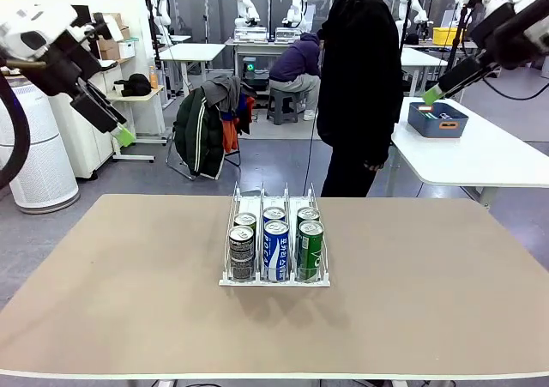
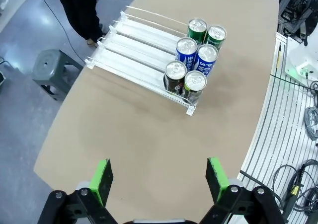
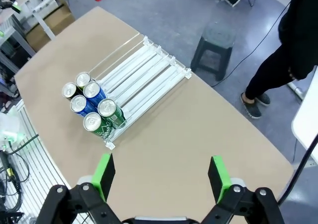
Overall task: Fill the beverage cans into the dispenser.
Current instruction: Pick up the Ionic drink handed by the human.
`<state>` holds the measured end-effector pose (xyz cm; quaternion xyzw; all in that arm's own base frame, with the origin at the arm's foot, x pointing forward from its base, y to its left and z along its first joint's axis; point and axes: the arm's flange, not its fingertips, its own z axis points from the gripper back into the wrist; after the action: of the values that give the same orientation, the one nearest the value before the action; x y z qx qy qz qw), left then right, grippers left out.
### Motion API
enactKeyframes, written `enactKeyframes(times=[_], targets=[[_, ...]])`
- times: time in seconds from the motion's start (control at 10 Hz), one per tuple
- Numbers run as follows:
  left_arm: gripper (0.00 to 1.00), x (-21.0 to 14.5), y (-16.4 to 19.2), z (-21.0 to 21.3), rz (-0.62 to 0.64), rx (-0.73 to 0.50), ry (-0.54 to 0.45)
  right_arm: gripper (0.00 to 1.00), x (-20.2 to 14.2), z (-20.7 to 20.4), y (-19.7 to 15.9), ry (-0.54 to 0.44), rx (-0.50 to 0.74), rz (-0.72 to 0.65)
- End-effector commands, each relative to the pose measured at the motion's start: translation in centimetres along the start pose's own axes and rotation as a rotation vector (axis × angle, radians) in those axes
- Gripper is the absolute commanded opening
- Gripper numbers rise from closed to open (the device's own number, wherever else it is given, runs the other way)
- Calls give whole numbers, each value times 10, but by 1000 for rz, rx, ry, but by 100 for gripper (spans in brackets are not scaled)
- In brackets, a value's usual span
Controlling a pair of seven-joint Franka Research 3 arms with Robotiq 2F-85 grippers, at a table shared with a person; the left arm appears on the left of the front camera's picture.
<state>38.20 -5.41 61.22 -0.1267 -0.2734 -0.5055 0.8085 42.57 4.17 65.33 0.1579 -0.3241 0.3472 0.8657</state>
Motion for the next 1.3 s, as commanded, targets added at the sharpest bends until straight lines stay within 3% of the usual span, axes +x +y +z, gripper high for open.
enactKeyframes(times=[0.0,0.4,1.2], targets=[[100,-6,-1,7,-6,52,-29,100,12,12,-3,20,9,-37],[100,-6,-6,27,8,99,-77,100,29,59,-15,-37,-22,-55],[100,-1,-4,34,-1,95,-62,100,28,65,-14,-54,-39,-30]])
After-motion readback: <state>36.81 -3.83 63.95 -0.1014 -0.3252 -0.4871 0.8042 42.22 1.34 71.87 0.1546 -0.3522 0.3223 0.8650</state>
